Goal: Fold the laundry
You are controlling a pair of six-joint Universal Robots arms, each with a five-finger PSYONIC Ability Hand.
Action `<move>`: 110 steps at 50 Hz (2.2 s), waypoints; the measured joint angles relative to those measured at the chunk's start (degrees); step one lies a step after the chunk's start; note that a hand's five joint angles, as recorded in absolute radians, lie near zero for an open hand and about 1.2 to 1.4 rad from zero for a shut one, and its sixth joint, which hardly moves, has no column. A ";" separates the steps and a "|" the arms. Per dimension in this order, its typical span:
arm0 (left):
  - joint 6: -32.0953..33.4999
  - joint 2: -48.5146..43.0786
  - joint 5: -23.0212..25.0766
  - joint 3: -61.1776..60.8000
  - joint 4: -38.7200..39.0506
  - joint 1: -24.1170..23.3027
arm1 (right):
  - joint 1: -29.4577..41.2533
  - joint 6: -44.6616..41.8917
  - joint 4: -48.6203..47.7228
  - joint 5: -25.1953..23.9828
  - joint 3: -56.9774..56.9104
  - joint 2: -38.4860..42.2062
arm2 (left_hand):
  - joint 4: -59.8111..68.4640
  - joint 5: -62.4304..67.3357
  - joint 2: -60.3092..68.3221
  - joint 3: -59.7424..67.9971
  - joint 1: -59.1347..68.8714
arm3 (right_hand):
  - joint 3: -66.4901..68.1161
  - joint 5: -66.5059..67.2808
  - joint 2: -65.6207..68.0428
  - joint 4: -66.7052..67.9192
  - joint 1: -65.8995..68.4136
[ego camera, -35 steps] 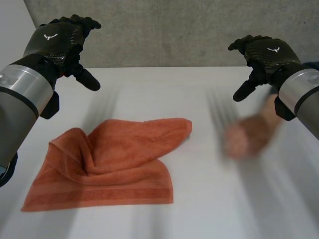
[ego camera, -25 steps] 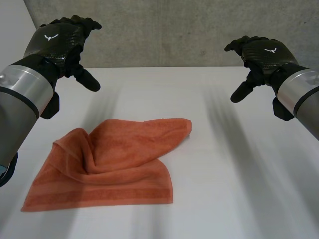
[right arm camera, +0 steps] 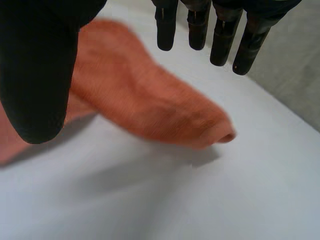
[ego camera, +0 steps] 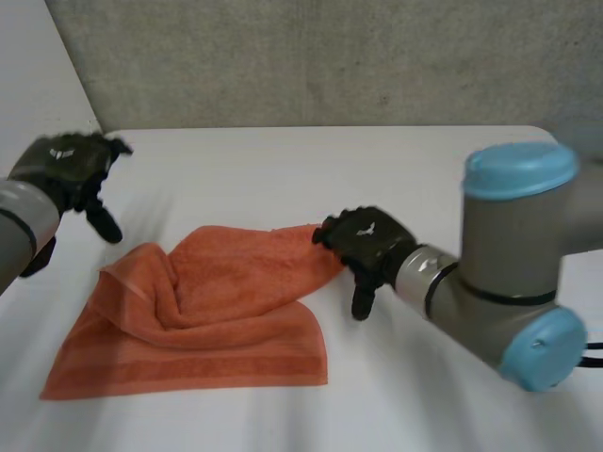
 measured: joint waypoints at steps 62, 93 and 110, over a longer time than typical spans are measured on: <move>-2.09 13.40 9.34 -9.39 -0.80 3.25 | -11.21 0.73 -2.05 0.15 -12.67 -10.70 | 56.09 53.25 56.41 55.19 51.08 | 55.74 53.04 54.90 54.69 43.29; -5.58 -12.86 7.96 -4.39 4.34 -3.67 | -14.04 1.17 10.62 10.64 -52.52 28.31 | 56.10 53.25 56.54 55.38 51.10 | 0.01 0.66 0.06 -0.05 -0.14; -5.74 -12.65 6.14 -4.78 4.55 -3.91 | -10.18 3.44 1.33 0.98 -8.33 3.85 | 56.11 53.25 56.55 55.38 51.10 | 19.21 16.88 18.91 17.98 15.00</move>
